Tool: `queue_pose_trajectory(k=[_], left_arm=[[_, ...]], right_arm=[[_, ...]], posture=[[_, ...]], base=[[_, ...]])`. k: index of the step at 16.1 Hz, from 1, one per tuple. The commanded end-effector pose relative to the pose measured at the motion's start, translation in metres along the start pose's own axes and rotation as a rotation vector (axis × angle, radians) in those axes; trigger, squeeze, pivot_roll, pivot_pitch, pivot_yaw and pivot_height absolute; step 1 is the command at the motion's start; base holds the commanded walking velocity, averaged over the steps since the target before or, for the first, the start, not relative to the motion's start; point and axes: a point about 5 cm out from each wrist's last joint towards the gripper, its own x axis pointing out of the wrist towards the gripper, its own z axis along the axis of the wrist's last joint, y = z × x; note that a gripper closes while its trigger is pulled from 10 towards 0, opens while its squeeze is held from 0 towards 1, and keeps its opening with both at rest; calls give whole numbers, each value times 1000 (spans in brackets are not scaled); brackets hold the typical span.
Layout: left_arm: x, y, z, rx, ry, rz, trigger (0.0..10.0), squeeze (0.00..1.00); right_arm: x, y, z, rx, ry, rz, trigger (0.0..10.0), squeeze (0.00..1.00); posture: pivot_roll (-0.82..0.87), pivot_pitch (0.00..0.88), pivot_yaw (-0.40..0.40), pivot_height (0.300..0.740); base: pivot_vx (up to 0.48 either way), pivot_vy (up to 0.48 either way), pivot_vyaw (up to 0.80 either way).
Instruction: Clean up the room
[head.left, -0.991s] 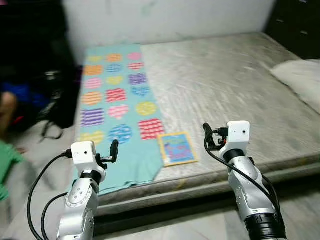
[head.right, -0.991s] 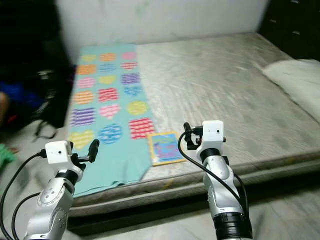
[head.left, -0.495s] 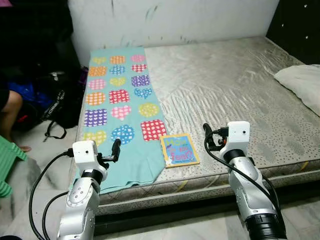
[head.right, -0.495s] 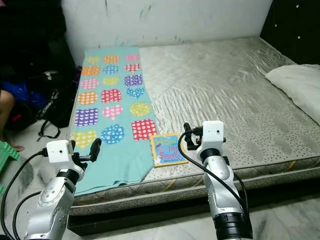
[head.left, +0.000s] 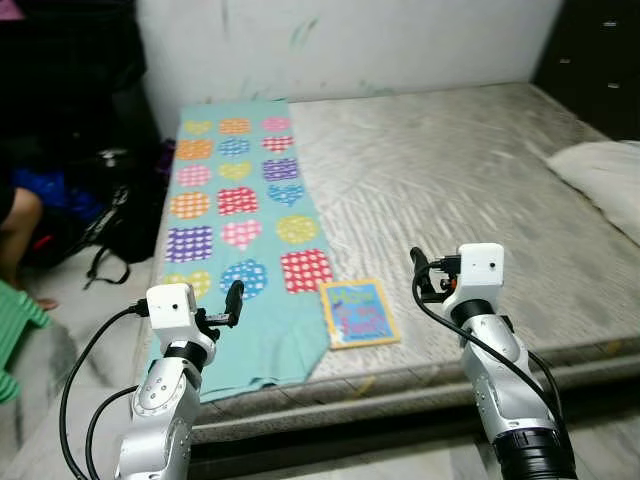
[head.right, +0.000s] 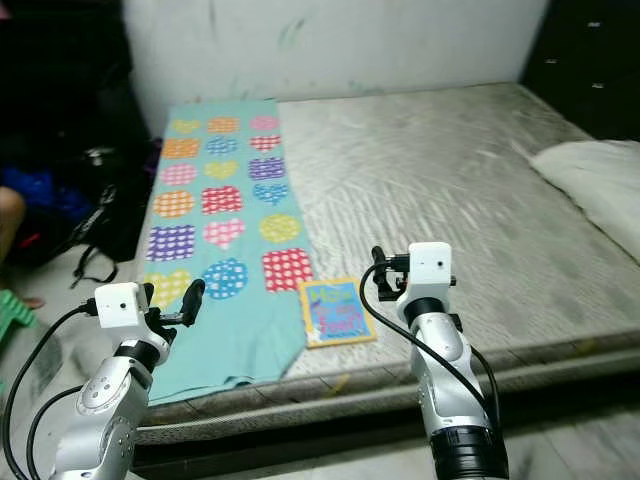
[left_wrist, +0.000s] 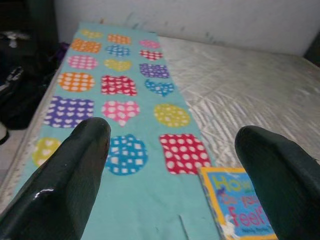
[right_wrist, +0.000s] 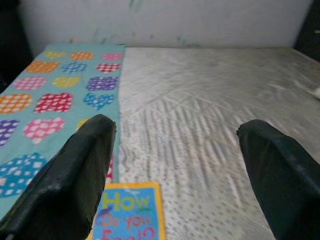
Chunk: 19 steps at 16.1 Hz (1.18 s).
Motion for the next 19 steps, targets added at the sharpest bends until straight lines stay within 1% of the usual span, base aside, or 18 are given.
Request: queue_pose_trajectory(k=[1,5,7,19], left_arm=[[0,2,3,10,-5,2,10000,0],[0,2,3,11,-2,3,10000,0],[1,3,1,22,12,20,10000,0],[2,3,1,27,17,25,10000,0]], right_arm=[[1,2,2,-4,-8,7,10000,0],[0,1,1,-7,-6,6,10000,0],[0,1,1,-6,-5,4,10000,0],[-1,3,0,-9,-2,12,10000,0]], posture=[[-73,0,40,740],[-75,0,40,740],[-75,0,40,740],[-76,0,42,740]], base=[[300,0,0],[296,0,0],[0,0,0],[0,0,0]])
